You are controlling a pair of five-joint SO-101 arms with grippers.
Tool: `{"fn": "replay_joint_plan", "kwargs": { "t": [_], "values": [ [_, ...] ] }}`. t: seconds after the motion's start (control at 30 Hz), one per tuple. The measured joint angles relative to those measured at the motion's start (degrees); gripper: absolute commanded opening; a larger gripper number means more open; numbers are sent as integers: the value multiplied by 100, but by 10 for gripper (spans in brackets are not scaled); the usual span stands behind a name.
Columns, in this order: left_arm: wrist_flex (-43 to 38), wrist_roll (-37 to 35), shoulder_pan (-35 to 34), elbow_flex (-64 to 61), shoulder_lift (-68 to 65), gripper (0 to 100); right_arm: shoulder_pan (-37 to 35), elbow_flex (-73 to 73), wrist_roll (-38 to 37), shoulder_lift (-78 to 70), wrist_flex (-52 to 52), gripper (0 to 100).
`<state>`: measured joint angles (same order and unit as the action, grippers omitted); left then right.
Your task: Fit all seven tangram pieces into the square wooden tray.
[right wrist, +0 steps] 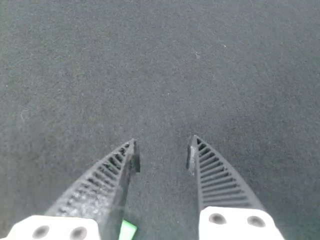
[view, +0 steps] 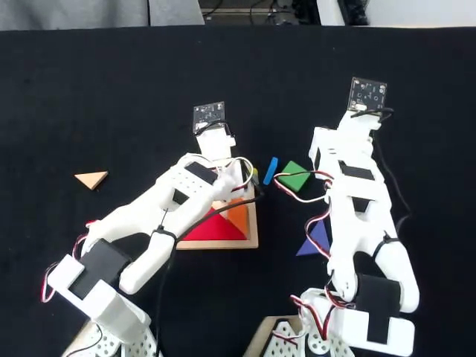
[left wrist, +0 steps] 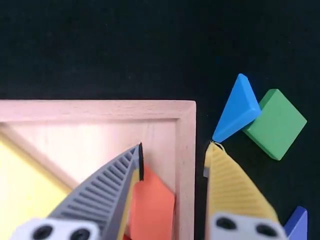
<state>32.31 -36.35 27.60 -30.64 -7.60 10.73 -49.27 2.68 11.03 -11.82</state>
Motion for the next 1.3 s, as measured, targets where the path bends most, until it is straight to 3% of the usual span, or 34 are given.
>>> {"fn": "replay_joint_plan", "kwargs": {
  "t": [0.5, 0.83, 1.3],
  "values": [
    [0, 0, -9, 229, -492, 213, 0, 0, 0, 0, 0, 167],
    [1143, -26, 229, 659, -519, 211, 0, 0, 0, 0, 0, 167],
    [1846, -44, 563, 774, -510, 213, 0, 0, 0, 0, 0, 167]
  ]
}}
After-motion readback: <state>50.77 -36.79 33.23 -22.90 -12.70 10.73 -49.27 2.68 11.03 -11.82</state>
